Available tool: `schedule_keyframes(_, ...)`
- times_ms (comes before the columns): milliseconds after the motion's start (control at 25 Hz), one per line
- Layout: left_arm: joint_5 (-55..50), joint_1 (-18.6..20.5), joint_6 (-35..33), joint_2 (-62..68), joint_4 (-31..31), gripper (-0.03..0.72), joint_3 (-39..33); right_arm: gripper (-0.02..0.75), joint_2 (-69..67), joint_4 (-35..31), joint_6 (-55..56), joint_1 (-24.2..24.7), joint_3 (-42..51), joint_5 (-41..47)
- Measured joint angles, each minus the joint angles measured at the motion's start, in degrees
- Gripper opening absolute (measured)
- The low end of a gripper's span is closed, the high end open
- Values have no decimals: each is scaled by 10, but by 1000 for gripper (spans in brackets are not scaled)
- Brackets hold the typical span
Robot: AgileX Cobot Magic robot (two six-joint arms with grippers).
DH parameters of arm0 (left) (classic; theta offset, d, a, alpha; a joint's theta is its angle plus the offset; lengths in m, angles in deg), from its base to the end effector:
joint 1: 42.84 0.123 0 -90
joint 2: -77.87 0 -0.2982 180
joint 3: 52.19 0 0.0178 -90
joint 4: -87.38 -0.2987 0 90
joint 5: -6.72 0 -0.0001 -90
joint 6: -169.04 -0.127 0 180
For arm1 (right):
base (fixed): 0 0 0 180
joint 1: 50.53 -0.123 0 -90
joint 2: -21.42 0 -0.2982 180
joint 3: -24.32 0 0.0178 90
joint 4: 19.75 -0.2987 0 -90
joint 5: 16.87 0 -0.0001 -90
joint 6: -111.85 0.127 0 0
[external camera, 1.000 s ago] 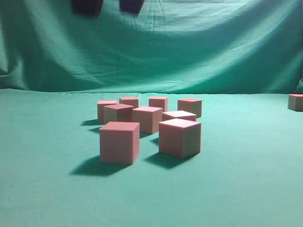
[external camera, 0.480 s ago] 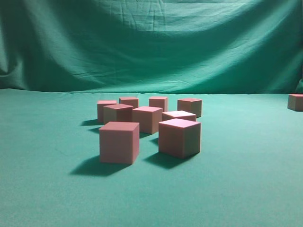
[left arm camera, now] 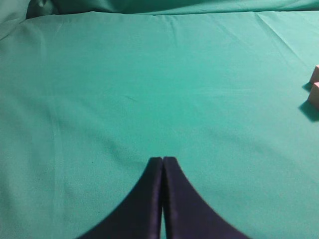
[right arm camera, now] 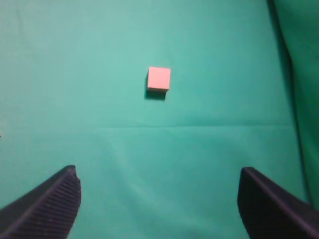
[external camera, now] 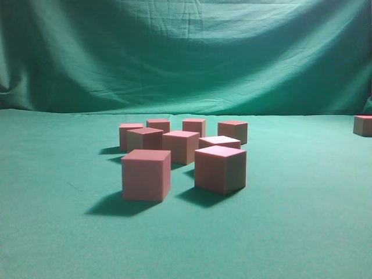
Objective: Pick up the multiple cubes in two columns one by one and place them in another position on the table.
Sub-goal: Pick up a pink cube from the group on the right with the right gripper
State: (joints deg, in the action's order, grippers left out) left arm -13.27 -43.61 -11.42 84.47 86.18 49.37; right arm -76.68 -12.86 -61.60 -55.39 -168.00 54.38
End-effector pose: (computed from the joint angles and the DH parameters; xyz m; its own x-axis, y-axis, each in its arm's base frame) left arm 0.1224 -0.0007 0.1678 -0.2590 0.0312 -0.9654 0.0137 0.9995 0.0286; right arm 0.3878 0.0185 0.3419 -0.9169 -0.0028 -0.3990 0.0295 0.9968 -0.0746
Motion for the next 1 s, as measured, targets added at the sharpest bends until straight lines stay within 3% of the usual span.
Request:
schedule_keyframes(240,0,0,0,0,0,0,0,621,-83,-36,-34,51,0,-63)
schedule_keyframes(280,0,0,0,0,0,0,0,570,-98,-36,-39,52,0,-74)
schedule_keyframes(1000,0,0,0,0,0,0,0,568,-281,-39,-45,52,0,-258)
